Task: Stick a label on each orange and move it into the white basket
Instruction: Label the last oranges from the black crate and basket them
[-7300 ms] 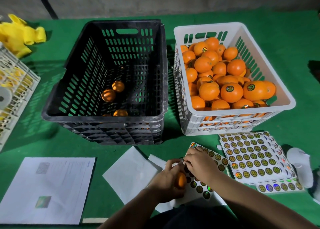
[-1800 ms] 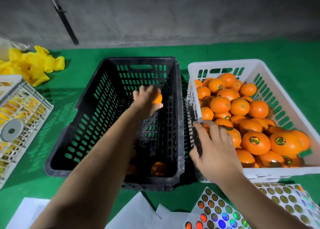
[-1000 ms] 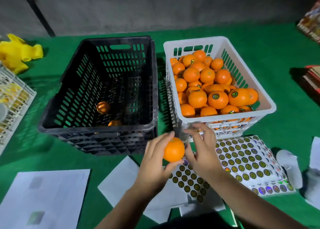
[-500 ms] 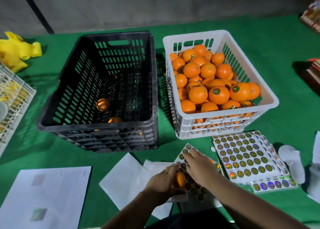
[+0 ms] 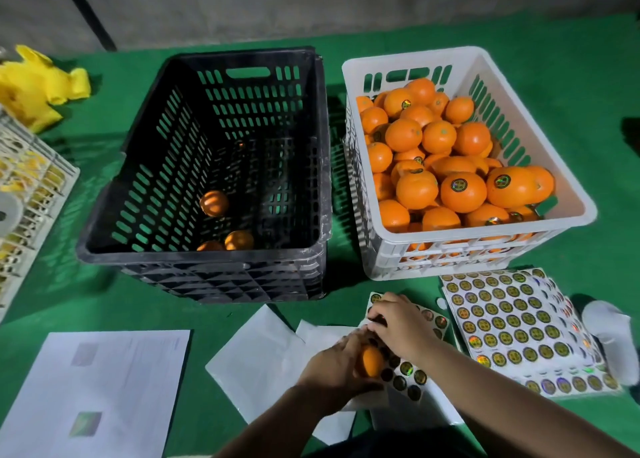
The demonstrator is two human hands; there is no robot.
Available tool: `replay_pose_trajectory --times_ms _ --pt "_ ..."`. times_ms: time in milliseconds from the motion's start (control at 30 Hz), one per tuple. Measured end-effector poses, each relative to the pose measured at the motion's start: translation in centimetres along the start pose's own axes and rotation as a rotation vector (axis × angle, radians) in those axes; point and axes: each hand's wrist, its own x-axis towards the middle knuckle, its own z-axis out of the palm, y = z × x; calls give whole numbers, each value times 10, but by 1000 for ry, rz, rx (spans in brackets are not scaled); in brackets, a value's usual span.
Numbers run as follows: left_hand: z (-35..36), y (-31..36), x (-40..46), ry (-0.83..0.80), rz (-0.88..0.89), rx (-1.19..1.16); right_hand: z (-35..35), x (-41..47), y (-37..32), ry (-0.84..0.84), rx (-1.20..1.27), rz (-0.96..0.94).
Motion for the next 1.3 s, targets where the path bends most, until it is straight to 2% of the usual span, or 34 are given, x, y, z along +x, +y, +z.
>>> replay_pose_trajectory --times_ms 133,233,367,633,767,967,1200,1300 --pt "-1 0 -1 -2 1 -14 -13 10 8 -76 317 148" --pt "-1 -1 -2 3 10 -33 -24 15 15 -21 353 223" --pt "1 -4 0 14 18 -45 -39 3 8 86 392 209" --pt "13 -11 6 48 4 -52 -26 -66 -22 -78 537 156" --pt "15 -12 6 70 37 -48 -21 -79 -30 -28 627 138" --pt "15 -10 5 77 38 -61 -19 -77 -36 -130 495 149" --pt "17 -10 5 88 53 -33 -16 -71 -48 -115 315 110" --pt "18 -11 6 95 55 -15 -19 -65 -52 -173 238 135"
